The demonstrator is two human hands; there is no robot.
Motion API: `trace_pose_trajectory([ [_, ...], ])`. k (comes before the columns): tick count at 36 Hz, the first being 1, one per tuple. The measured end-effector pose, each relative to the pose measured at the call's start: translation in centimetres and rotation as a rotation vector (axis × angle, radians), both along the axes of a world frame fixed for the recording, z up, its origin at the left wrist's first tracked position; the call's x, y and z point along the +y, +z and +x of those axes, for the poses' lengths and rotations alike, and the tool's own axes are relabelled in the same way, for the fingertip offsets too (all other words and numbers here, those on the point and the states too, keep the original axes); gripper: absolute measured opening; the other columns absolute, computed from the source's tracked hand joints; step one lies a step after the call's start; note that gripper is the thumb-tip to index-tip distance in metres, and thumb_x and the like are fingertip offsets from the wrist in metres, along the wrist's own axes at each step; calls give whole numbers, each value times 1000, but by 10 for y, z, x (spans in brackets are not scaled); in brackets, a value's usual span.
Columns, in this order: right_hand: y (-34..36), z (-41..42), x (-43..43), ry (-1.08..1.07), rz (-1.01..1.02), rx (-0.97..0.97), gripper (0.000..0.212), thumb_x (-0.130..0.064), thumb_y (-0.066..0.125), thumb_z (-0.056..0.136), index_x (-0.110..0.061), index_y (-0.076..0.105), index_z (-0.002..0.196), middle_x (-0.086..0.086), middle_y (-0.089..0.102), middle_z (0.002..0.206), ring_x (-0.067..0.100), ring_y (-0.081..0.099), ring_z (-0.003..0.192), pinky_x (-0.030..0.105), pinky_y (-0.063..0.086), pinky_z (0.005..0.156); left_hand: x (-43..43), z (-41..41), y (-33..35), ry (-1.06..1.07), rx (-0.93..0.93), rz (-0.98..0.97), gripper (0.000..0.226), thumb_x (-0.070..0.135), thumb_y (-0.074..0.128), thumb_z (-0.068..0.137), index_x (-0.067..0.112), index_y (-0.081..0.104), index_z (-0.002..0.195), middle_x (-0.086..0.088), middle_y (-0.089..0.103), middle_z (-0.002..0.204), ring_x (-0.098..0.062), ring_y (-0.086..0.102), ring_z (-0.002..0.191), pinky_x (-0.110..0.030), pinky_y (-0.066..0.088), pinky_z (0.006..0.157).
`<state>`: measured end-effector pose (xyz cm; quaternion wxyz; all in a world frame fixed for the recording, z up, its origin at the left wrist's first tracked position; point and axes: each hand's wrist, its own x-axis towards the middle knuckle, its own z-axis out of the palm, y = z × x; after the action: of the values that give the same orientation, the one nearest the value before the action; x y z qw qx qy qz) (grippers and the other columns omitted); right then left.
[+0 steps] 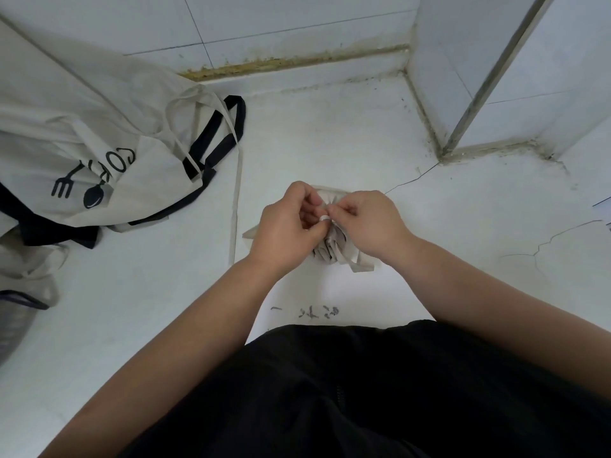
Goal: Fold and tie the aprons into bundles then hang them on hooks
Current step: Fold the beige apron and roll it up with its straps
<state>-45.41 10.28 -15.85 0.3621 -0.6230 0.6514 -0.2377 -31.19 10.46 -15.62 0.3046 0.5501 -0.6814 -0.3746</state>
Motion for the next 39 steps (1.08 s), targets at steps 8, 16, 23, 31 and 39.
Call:
trace_pose_trajectory([
  [8, 4, -1, 12, 197, -105, 151, 18, -17, 51, 95, -7, 65, 92, -7, 49, 69, 16, 45, 74, 25, 26, 59, -5, 2, 2, -1, 90, 29, 30, 8, 69, 85, 29, 47, 83, 11, 64, 83, 3, 59, 72, -11, 48, 70],
  [16, 1, -1, 15, 149, -109, 81, 24, -18, 47, 98, 0, 60, 90, 3, 53, 77, 21, 47, 76, 30, 28, 63, -1, 9, -3, -23, 103, 103, 29, 4, 63, 87, 28, 46, 90, 6, 64, 91, 1, 60, 77, -15, 50, 71],
  [23, 6, -4, 4, 112, 111, 40, 21, -22, 46, 97, -14, 56, 80, -7, 48, 69, 17, 47, 78, 28, 34, 67, 7, 6, -5, -29, -37, -110, 24, 6, 64, 85, 24, 51, 93, 7, 57, 97, 2, 56, 83, -10, 47, 70],
  [31, 11, -4, 3, 9, 291, -160, 27, -15, 47, 92, -12, 48, 66, 3, 50, 68, 22, 51, 72, 44, 50, 84, 8, 2, -24, -9, -124, -317, 12, 9, 72, 82, 12, 74, 93, 8, 53, 91, -9, 55, 73, -25, 51, 71],
  [39, 18, -10, -5, 66, 384, -139, 26, -8, 43, 92, -13, 40, 66, 6, 39, 73, 22, 41, 75, 32, 39, 70, 6, 0, -26, -88, -257, -525, 27, 25, 57, 85, 8, 77, 85, -5, 61, 79, -12, 51, 70, -18, 42, 60],
])
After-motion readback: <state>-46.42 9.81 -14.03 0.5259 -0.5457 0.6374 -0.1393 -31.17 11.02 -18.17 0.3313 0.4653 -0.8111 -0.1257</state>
